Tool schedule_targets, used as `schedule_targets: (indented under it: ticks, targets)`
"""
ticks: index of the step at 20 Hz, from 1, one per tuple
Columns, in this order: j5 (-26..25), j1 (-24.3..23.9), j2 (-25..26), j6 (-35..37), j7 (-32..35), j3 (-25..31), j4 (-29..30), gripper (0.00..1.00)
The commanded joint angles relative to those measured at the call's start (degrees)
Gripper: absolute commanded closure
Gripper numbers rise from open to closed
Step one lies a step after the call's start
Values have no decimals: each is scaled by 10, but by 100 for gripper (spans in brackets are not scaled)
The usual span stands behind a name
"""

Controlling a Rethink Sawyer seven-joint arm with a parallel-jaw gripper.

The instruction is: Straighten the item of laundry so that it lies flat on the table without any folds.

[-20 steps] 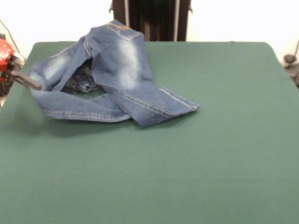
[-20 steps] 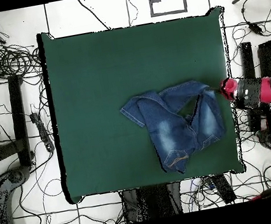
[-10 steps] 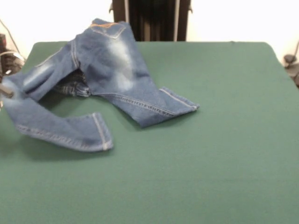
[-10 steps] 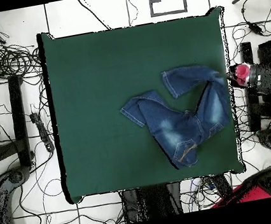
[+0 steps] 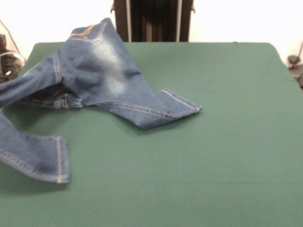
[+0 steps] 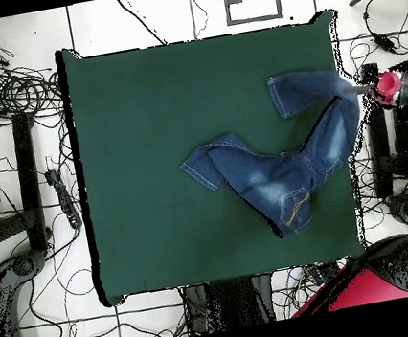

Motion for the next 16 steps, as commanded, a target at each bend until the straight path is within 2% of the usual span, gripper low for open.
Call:
schedule_targets:
  ticks: [1,3,4,6,8,10,14,16]
  targets:
    - [-53,33,-3,-14,63,93,-104,100]
    - [-80,27,-6,-22,38,114,-108,100]
    - [-112,20,-9,-17,47,144,-111,0]
    - [-122,20,-10,-19,48,145,-114,0]
    - [-159,13,-14,-24,31,175,-119,0]
    - [-205,6,-18,-12,78,210,-127,0]
    - [-348,-21,-24,11,69,341,-142,0]
    - [-449,-36,-24,30,59,432,-157,0]
